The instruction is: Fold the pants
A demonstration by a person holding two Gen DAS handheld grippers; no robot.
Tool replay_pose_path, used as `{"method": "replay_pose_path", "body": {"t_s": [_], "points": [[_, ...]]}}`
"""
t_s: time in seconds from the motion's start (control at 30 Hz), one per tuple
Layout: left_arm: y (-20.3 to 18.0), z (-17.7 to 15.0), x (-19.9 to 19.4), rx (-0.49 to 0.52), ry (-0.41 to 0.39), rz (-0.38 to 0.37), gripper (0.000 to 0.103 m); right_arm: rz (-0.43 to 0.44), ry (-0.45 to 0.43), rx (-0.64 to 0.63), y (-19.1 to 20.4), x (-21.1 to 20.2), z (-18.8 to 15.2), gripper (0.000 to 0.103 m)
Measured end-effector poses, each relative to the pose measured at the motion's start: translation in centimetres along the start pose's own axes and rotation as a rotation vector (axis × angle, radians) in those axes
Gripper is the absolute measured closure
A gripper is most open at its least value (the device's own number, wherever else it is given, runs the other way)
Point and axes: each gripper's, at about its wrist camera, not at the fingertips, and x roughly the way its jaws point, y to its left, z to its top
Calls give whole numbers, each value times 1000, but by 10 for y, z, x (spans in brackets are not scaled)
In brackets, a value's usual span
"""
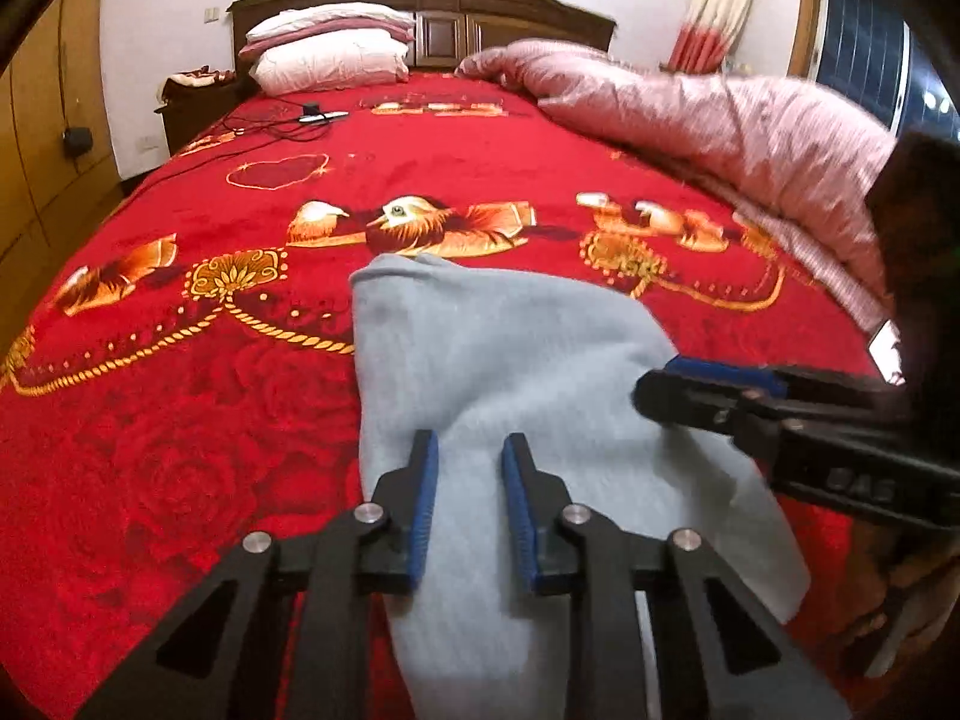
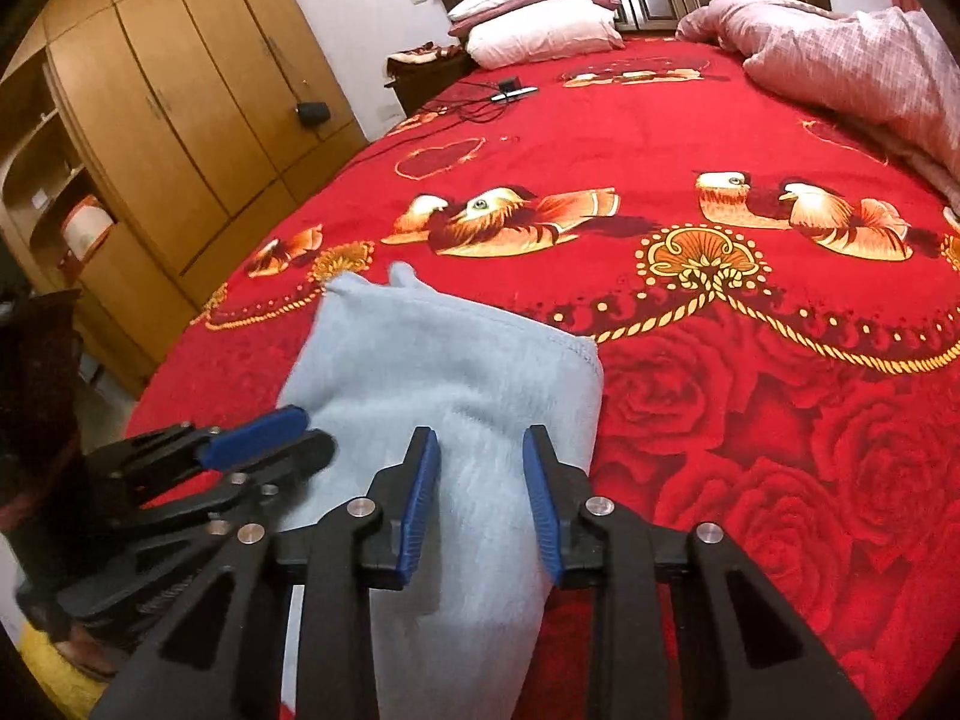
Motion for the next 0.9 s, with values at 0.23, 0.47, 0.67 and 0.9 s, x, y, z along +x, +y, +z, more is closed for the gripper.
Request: {"method": "replay_pose_path", "body": {"t_s": [0.23, 0.47, 0.67, 0.9], "points": [[-2, -13, -25, 13, 4, 24, 79, -39, -10, -9, 10, -19, -7, 71], [0, -42, -54, -50, 10, 16, 76, -39, -5, -10, 22, -48, -45, 71], [1, -60, -61, -97, 18, 18, 74, -83, 4, -24, 31, -56, -76, 70], [3, -75, -63, -129, 22, 32, 71, -118, -5, -34, 34, -58, -92, 68]]}}
